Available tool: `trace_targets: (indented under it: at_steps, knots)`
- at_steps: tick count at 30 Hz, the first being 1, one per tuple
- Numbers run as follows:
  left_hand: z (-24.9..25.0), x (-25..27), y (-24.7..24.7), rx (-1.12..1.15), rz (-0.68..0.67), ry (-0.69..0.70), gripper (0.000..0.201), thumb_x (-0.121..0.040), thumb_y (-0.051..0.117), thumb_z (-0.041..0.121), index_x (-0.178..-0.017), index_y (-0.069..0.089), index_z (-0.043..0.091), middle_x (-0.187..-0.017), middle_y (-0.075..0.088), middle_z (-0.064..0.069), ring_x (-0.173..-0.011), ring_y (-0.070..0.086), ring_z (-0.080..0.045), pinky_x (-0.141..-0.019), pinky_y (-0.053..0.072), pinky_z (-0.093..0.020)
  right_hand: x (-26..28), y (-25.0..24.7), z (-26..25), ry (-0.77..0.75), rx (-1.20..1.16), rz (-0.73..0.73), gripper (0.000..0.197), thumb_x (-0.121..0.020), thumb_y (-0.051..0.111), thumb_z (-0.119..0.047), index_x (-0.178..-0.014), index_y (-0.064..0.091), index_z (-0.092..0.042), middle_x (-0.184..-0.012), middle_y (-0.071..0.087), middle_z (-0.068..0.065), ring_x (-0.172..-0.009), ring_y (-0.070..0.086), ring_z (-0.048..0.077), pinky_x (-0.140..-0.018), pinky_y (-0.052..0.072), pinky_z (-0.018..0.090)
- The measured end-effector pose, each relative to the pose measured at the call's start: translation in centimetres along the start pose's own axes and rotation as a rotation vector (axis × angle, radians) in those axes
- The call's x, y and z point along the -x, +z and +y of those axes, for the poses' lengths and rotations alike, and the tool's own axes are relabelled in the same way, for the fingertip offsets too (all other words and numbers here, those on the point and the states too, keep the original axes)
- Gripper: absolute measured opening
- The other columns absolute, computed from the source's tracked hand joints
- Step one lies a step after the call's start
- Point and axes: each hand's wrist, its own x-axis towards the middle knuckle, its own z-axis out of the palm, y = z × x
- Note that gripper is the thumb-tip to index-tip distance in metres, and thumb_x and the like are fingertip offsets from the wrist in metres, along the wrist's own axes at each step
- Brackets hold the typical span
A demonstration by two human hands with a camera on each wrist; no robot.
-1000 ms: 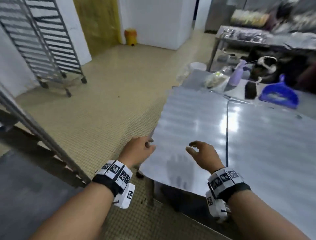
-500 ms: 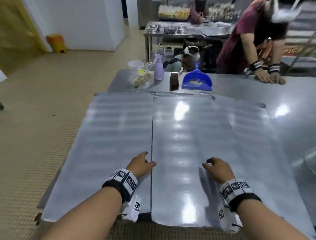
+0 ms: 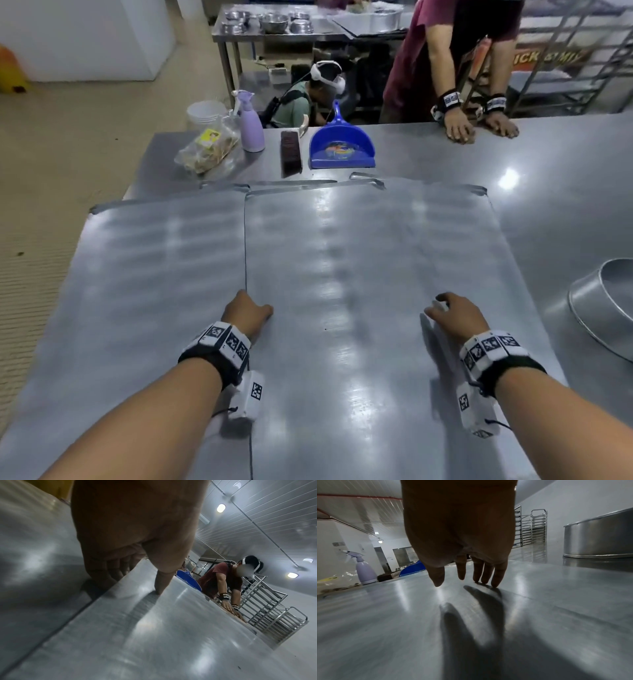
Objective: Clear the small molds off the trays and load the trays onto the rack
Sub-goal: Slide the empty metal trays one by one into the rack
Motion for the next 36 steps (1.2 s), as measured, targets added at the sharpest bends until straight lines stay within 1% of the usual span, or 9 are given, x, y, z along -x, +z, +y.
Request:
trace_targets:
  at_steps: [3, 9, 15, 18, 21, 24, 30, 35, 36]
  knots:
    - [0.2, -1.0, 0.3, 0.049, 0.054, -0.004, 0.047, -0.081, 0.072, 0.03, -0.123, 0.057, 0.014, -0.115, 0.067, -0.008, -0.09, 0.061, -0.028, -0.076, 0.047, -0.029, -2.1, -0.3, -0.1, 0.024, -0.011, 0.009, 0.055, -0.086, 0.069, -0.039, -0.133, 0.057, -0.013, -0.133, 0.059, 0.017, -0.12, 0.056, 0.036, -0.098, 0.046, 0.04]
    - [0.1, -0.6, 1.0, 0.144, 0.121, 0.005, 0.041, -0.08, 0.075, 0.028, -0.119, 0.062, 0.022, -0.101, 0.067, 0.004, -0.087, 0.063, -0.022, -0.071, 0.046, -0.026, -5.5, -0.9, -0.8, 0.047, -0.122, 0.04, 0.044, -0.085, 0.07, -0.022, -0.123, 0.059, -0.002, -0.122, 0.062, 0.023, -0.11, 0.059, 0.039, -0.09, 0.046, 0.04]
    - [0.7, -0.1, 2.3, 0.305, 0.153, -0.066, 0.049, -0.068, 0.079, 0.023, -0.114, 0.062, 0.017, -0.102, 0.072, -0.003, -0.089, 0.07, -0.026, -0.084, 0.059, -0.04, -7.1, -1.8, 0.6, -0.015, -0.28, -0.044, 0.064, -0.084, 0.073, -0.025, -0.14, 0.05, -0.005, -0.138, 0.057, 0.016, -0.125, 0.055, 0.034, -0.101, 0.043, 0.039]
    - [1.9, 0.3, 3.3, 0.412, 0.176, -0.044, 0.052, -0.057, 0.076, 0.022, -0.107, 0.064, 0.016, -0.098, 0.076, -0.006, -0.088, 0.073, -0.029, -0.086, 0.06, -0.051, -7.2, -2.9, 1.9, -0.041, -0.336, -0.059, 0.052, -0.085, 0.072, -0.018, -0.132, 0.055, -0.005, -0.125, 0.062, 0.013, -0.113, 0.059, 0.032, -0.088, 0.04, 0.03]
    - [4.8, 1.0, 4.6, 0.466, 0.179, 0.016, 0.043, -0.064, 0.078, 0.011, -0.105, 0.064, 0.016, -0.101, 0.075, -0.01, -0.092, 0.073, -0.032, -0.09, 0.058, -0.053, -7.4, -4.4, 4.1, -0.052, -0.402, -0.051, 0.044, -0.084, 0.072, -0.019, -0.124, 0.059, -0.01, -0.114, 0.066, 0.006, -0.093, 0.057, 0.024, -0.084, 0.04, 0.027]
    - [8.2, 1.1, 6.5, 0.503, 0.144, 0.071, 0.042, -0.072, 0.077, 0.002, -0.112, 0.065, 0.01, -0.104, 0.075, -0.015, -0.093, 0.073, -0.033, -0.089, 0.059, -0.05, -8.1, -6.3, 7.4, -0.023, -0.447, -0.022, 0.042, -0.082, 0.073, -0.02, -0.122, 0.061, -0.012, -0.113, 0.07, 0.008, -0.091, 0.06, 0.024, -0.083, 0.042, 0.027]
    - [14.1, -0.6, 11.2, 0.479, 0.023, 0.167, 0.054, -0.063, 0.075, 0.016, -0.116, 0.066, 0.014, -0.103, 0.077, -0.008, -0.092, 0.075, -0.028, -0.088, 0.06, -0.049, -9.2, -10.4, 13.1, 0.029, -0.467, 0.075, 0.051, -0.087, 0.073, -0.015, -0.133, 0.055, -0.003, -0.125, 0.063, 0.011, -0.117, 0.06, 0.032, -0.088, 0.037, 0.027]
    - [18.7, -1.1, 12.4, 0.31, -0.012, 0.217, 0.039, -0.083, 0.06, -0.009, -0.12, 0.063, 0.005, -0.101, 0.074, -0.009, -0.079, 0.069, -0.021, -0.065, 0.055, -0.021, -10.9, -11.5, 16.0, 0.035, -0.429, 0.051, 0.034, -0.084, 0.07, -0.014, -0.118, 0.063, -0.013, -0.109, 0.069, 0.01, -0.104, 0.065, 0.031, -0.09, 0.048, 0.037]
    - [19.1, -1.4, 12.5, 0.261, -0.017, 0.232, 0.042, -0.085, 0.06, -0.009, -0.125, 0.061, 0.003, -0.106, 0.072, -0.006, -0.086, 0.068, -0.022, -0.07, 0.052, -0.021, -11.0, -11.7, 16.1, 0.043, -0.412, 0.04, 0.031, -0.084, 0.07, -0.012, -0.113, 0.063, -0.011, -0.105, 0.068, 0.012, -0.102, 0.064, 0.032, -0.091, 0.048, 0.038]
